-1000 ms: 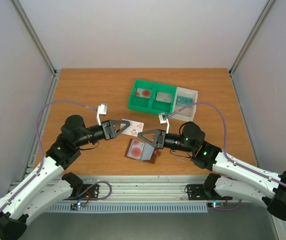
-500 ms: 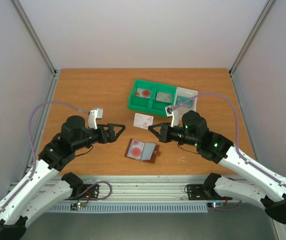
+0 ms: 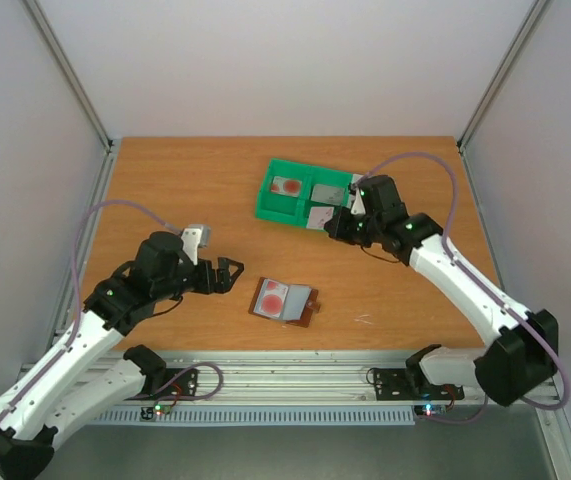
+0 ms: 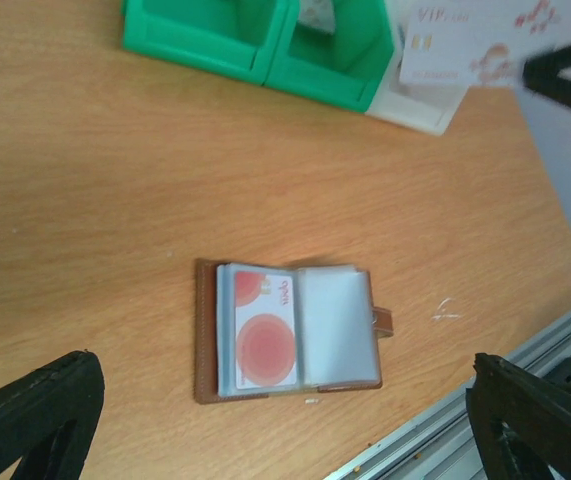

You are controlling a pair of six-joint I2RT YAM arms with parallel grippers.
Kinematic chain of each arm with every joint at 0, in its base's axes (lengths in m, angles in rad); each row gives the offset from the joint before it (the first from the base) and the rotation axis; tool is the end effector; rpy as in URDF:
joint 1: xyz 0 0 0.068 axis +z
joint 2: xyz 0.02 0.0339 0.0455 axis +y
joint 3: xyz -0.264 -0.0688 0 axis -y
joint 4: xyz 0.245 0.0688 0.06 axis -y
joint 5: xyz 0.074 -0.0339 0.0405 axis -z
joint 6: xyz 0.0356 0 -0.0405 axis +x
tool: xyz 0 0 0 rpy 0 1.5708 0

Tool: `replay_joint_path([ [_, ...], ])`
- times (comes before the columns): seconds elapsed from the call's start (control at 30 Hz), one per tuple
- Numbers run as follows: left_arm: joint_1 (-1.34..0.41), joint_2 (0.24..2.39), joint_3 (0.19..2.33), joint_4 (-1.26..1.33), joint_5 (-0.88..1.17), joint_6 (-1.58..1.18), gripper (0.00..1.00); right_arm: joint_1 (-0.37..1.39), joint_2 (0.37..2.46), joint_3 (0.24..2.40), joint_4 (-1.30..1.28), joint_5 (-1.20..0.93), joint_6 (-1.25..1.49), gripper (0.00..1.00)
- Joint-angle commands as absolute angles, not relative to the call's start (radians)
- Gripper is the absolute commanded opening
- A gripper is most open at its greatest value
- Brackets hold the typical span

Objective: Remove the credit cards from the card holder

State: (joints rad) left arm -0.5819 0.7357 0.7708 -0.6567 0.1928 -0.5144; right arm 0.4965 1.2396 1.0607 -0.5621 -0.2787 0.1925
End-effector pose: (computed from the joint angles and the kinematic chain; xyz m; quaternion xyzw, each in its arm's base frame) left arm 0.1262 -0.0912 0.2958 0.0738 0.8834 -0.3101 0.3436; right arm 0.2290 0.1352 0.3055 -0.1926 0.8874 0.2545 0.3328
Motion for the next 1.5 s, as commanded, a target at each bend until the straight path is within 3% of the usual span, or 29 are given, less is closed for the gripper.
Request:
replay_joint_path([
  [0.0,-0.579,0.767,0.78,-0.682,0.162,-0.502,0.99,0.432,1.352,1.18,-0.632,-0.282,0.149,0.01],
  [0.33,-0.578,0.768,0.73,-0.655,0.203,-0.54,0.99,0.359,1.657,1.453,-0.758,-0.187,0.094,0.01],
  [0.67,-0.577,0.768,0.702,-0.64,0.202,-0.554,0.99,0.315,1.894,1.664,-0.806,-0.23,0.117,0.01],
  [1.47,-0.577,0.78,0.689,-0.627,0.232,-0.571,0.99,0.247,2.197,1.897,-0.798,-0.329,0.126,0.03],
])
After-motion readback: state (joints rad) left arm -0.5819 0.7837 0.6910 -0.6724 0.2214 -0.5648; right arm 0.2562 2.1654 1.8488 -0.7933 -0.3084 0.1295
